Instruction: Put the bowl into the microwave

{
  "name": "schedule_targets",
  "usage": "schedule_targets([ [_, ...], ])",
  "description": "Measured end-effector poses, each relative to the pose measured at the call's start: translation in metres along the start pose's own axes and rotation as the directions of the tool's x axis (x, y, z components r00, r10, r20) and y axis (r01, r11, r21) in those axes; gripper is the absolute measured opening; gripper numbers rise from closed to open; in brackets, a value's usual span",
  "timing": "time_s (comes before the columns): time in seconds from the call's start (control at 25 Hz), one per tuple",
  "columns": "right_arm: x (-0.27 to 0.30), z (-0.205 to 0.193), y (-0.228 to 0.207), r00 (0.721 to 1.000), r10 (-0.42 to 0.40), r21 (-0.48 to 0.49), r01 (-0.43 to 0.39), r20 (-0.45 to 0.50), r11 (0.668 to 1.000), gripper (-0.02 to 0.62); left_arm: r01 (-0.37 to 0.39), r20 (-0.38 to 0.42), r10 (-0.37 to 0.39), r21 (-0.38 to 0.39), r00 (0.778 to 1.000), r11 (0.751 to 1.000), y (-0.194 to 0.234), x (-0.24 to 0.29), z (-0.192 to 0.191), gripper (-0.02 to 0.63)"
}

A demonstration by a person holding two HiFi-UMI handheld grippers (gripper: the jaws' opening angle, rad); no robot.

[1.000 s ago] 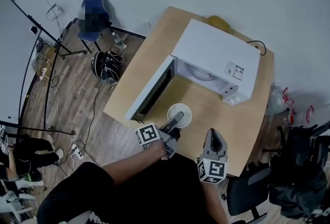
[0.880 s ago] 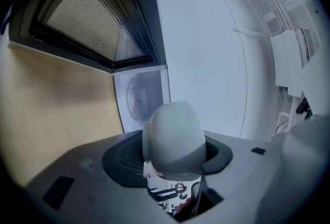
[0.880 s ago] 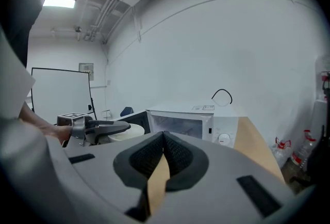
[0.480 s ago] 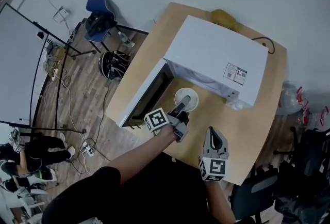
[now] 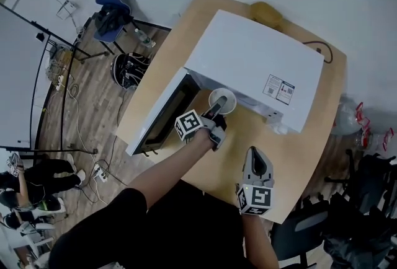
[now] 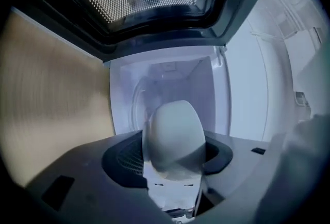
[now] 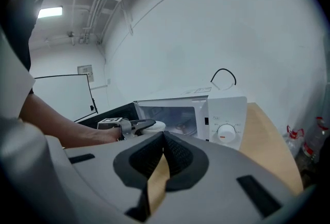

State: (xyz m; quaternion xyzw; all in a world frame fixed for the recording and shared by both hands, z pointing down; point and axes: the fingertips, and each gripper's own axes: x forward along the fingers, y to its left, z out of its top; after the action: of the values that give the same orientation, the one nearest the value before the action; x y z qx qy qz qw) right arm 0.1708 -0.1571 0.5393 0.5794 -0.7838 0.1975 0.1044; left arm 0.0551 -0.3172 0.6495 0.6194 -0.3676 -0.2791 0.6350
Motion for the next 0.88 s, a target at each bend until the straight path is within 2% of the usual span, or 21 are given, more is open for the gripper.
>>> schedule_targets([
  [0.28, 0.007, -0.005, -0.006, 0.999, 0.034, 0.014, -0.033, -0.026, 0.999, 0.06, -0.015, -0.028, 0.015, -0.001, 1.0, 1.0, 0.019, 0.034, 0.002, 0.239],
  [0.48, 0.007, -0.014, -0.027, 0.998, -0.001, 0.03, 0.003, -0.064, 1.0, 0.06, -0.012, -0.046, 0.011, -0.012, 0.999, 1.0, 0.029, 0.051, 0.003, 0.239],
  [0.64, 0.003, -0.005, -0.033, 0.999, 0.003, 0.05, -0.001, -0.032, 0.999, 0.06, -0.037, -0.053, 0.038, 0.007, 0.998, 0.999, 0.037, 0.058, 0.005, 0.239],
  [0.88, 0.004, -0.002, -0.025, 0.999, 0.051, 0.086, -0.05, -0.009, 0.995, 0.06, -0.042, -0.029, 0.041, -0.028, 0.999, 0.999, 0.042, 0.059, 0.005, 0.239],
])
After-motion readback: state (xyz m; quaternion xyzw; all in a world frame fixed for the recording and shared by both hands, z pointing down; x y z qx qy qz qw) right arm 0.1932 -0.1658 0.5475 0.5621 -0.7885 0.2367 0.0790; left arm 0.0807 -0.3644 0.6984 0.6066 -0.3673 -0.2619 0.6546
